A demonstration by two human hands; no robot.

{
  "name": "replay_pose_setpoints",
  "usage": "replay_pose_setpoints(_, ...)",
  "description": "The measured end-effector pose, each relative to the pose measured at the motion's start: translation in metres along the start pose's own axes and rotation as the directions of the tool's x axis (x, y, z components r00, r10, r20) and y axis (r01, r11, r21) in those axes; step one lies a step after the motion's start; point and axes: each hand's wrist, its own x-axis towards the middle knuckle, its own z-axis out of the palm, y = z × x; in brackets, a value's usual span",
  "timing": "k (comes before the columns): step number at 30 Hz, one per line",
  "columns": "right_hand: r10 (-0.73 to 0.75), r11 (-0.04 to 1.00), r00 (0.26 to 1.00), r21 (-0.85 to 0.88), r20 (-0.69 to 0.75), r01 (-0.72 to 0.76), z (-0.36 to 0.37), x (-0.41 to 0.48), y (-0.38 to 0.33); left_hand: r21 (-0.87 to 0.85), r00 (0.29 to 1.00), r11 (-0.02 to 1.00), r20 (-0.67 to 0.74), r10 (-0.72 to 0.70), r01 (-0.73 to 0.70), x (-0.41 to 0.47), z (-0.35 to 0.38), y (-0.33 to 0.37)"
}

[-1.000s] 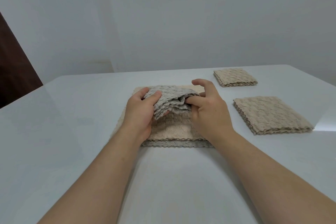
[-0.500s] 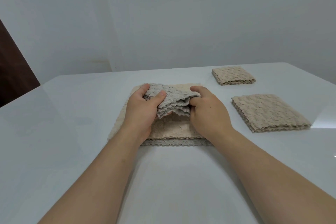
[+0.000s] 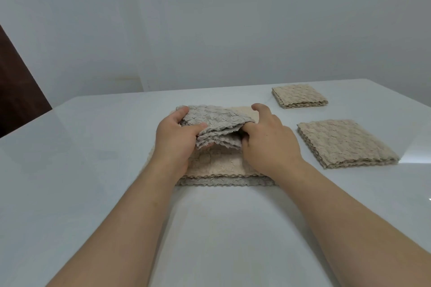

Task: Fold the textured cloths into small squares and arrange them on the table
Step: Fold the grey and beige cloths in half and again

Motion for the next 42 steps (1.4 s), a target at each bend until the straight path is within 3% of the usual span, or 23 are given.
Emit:
replay_pose_setpoints(4,-0.079,0.997,0.996,-0.023,0.038,0.080,-0.004,0.002,0.003,-0.060,0.999,0.997,0.007,-0.044,0.044,0.003,-0.006,0.002)
replay_pose_setpoints(11,-0.002,1.000,0.996,-0.030,0.093,0.005,-0.007,-0.003,-0.006,-0.082,0.999,0.996,-0.026,-0.038,0.036,0.005,-0.010,0.006)
replay_pose_setpoints(16,-0.006,1.000,0.997,-0.003,0.072,0.007,-0.008,-0.004,-0.008,-0.120,0.997,0.991,-0.032,-0.064,0.060,0.002,-0.012,0.012)
replay_pose_setpoints(21,-0.051,0.994,0.984,-0.089,0.168,0.067,-0.011,-0.007,-0.006,-0.133,0.996,0.989,-0.048,-0.080,0.073,0.002,-0.013,0.012)
replay_pose_setpoints(28,-0.190,0.978,0.981,-0.086,0.034,0.193,0.002,0.000,0.006,-0.158,0.996,0.986,-0.061,-0.071,0.061,-0.001,-0.012,0.015)
replay_pose_setpoints(33,-0.362,0.932,0.926,-0.008,-0.109,0.363,0.012,0.002,0.012,-0.150,0.986,0.980,-0.087,-0.145,0.130,-0.001,-0.012,0.015)
replay_pose_setpoints(42,-0.381,0.872,0.847,0.161,-0.372,0.463,0.008,0.002,0.013,-0.226,0.968,0.958,-0.141,-0.209,0.174,0.002,-0.016,0.017)
